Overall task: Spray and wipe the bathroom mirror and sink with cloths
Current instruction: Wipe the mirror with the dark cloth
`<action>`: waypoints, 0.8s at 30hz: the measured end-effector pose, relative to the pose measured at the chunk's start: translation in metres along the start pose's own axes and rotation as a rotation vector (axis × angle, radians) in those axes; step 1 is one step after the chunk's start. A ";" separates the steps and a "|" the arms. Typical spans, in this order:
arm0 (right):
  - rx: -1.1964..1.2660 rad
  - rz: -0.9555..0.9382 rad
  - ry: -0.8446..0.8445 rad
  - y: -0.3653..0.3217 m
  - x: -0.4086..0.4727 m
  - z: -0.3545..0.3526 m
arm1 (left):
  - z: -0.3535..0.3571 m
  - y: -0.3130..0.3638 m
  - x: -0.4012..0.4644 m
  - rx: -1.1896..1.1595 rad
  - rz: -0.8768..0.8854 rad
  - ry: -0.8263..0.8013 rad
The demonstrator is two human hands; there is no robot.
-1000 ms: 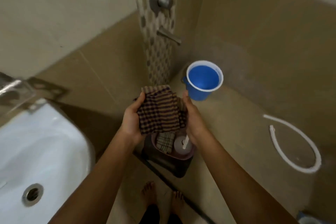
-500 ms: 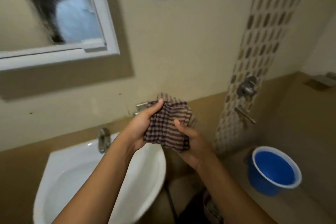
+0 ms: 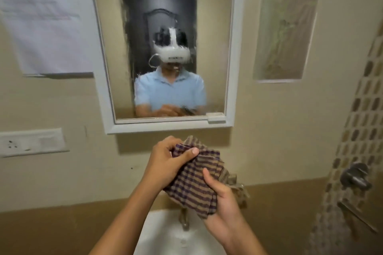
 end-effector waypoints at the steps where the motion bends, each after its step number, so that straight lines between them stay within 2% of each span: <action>1: 0.008 0.004 0.002 0.010 0.003 0.009 | -0.012 -0.004 0.003 0.010 0.011 0.018; 8: 0.108 -0.043 -0.012 0.035 0.039 0.058 | -0.058 -0.018 0.038 0.068 0.017 -0.012; 12: 0.069 -0.181 -0.061 0.007 0.053 0.096 | -0.091 0.005 0.059 0.168 0.070 0.200; 15: -0.060 -0.416 -0.088 -0.032 0.061 0.135 | -0.110 0.051 0.074 0.192 0.232 0.287; 20: -0.427 -0.831 -0.053 -0.083 0.060 0.204 | -0.096 0.143 0.104 -0.104 0.371 -0.058; 24: -0.638 -1.089 0.004 -0.116 0.062 0.233 | -0.083 0.203 0.121 -0.129 0.450 -0.176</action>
Point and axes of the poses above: each hand's wrist, its own x-axis towards the middle knuckle, its own z-axis out of the palm, y = z × x, the point moved 8 cm from there along x, towards the middle knuckle, and after that the axes turned 15 degrees about x, right-handed, at the moved point
